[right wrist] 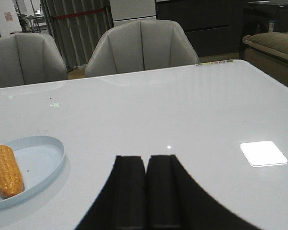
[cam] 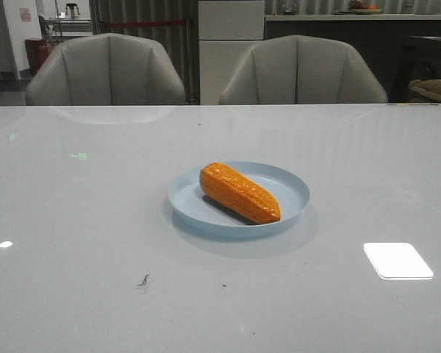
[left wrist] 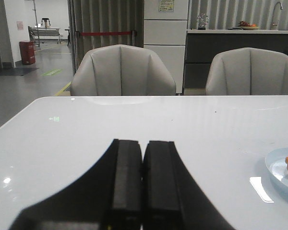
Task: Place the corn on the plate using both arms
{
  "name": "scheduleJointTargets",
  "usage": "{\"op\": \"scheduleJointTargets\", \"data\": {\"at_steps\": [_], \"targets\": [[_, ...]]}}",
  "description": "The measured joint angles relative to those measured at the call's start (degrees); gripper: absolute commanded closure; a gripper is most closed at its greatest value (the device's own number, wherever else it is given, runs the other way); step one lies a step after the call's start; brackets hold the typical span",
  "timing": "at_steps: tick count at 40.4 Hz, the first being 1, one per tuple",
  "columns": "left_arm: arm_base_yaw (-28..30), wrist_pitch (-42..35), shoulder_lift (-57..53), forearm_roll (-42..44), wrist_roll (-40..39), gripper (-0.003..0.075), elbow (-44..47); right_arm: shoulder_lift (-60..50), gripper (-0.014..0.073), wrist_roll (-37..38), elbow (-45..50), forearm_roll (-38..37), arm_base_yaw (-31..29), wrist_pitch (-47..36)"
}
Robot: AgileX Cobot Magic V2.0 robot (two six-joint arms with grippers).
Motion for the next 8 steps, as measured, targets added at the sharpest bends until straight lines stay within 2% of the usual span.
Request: {"op": "scheduleJointTargets", "data": {"at_steps": [8], "targets": [[0.0,0.0,0.0,0.0,0.0,0.0627,0.0,0.0,0.0547,0.0,0.0,0.0,0.0,0.0]]}}
